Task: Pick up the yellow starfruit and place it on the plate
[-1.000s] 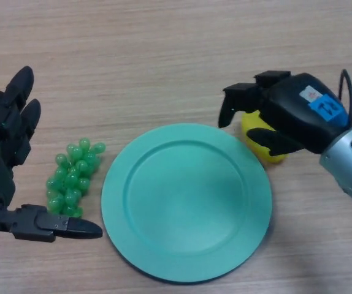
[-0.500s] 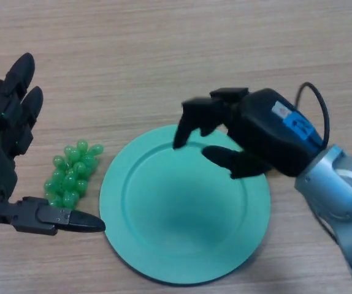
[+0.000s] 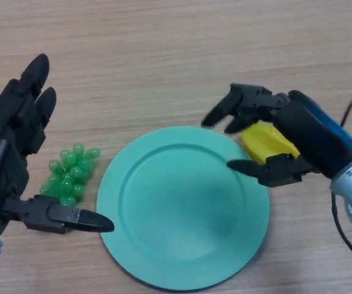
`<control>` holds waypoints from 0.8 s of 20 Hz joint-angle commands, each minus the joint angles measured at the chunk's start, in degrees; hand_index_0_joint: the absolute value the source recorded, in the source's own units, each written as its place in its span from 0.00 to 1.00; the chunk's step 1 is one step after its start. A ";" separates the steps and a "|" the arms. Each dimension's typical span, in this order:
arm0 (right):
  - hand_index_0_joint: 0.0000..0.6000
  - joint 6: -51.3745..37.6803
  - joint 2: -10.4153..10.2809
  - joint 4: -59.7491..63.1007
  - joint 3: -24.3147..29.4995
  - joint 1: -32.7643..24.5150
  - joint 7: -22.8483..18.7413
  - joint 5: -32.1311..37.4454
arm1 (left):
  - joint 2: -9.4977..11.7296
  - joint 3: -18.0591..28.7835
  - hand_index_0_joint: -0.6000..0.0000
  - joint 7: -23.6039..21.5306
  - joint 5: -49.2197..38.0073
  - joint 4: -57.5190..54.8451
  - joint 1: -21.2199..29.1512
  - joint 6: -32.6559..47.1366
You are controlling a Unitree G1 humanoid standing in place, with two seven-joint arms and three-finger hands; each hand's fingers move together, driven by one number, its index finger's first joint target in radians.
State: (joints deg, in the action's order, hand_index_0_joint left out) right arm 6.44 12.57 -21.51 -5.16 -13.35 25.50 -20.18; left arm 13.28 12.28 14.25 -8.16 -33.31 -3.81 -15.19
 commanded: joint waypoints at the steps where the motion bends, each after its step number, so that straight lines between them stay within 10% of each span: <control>1: 0.00 -1.10 1.27 -6.15 4.95 -0.71 -5.31 8.97 | 2.29 2.15 1.00 -1.43 0.05 -2.13 2.15 4.01; 16: 0.00 4.42 2.41 -18.75 11.48 11.55 -13.12 20.17 | 2.25 -4.35 1.00 -7.38 0.96 -0.76 8.68 8.95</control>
State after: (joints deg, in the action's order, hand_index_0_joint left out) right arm 15.40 14.33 -36.62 3.63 -0.57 14.45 -0.32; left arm 13.61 5.62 8.48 -7.40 -32.03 3.43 -14.76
